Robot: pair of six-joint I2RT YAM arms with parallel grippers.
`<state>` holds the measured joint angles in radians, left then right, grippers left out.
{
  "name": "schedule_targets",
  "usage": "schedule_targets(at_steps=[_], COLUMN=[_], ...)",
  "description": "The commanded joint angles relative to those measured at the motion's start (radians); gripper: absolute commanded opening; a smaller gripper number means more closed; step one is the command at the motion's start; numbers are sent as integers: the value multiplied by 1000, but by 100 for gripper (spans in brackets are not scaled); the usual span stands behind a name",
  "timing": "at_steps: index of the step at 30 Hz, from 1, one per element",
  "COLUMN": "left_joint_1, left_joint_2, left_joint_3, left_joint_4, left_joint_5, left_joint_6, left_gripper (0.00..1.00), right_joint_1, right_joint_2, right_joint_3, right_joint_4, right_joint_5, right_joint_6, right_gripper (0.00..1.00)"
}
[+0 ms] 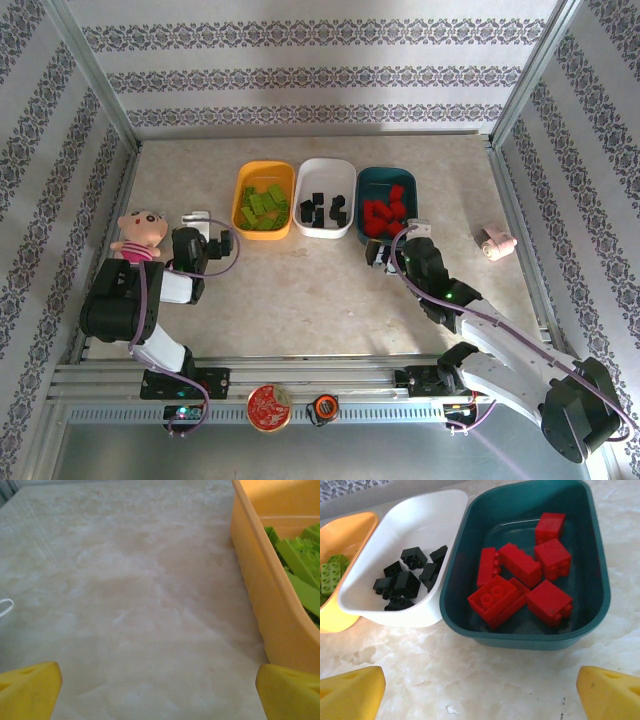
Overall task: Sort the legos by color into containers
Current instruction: Reset both arms
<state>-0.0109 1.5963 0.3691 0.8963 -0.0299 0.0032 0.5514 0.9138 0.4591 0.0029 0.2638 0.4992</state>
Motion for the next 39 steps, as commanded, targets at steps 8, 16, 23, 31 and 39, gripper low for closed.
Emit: schedule_targets(at_steps=[8, 16, 23, 31, 39], left_joint_1=[1, 0, 1, 1, 1], left_joint_2=[-4, -1, -1, -2, -2], left_joint_3=[-14, 8, 8, 11, 11], left_joint_4=[115, 80, 74, 70, 71], left_joint_5=[-69, -38, -33, -23, -21], left_joint_6=[-24, -11, -10, -7, -6], left_gripper=[100, 100, 100, 100, 100], right_joint_1=[-60, -358, -490, -499, -525], right_joint_2=[7, 75, 365, 618, 610], right_joint_3=[-53, -108, -153, -123, -85], right_joint_4=[217, 467, 810, 998, 939], right_joint_5=[266, 59, -132, -185, -167], right_joint_6=[-398, -514, -489, -499, -461], right_gripper=[98, 98, 98, 98, 98])
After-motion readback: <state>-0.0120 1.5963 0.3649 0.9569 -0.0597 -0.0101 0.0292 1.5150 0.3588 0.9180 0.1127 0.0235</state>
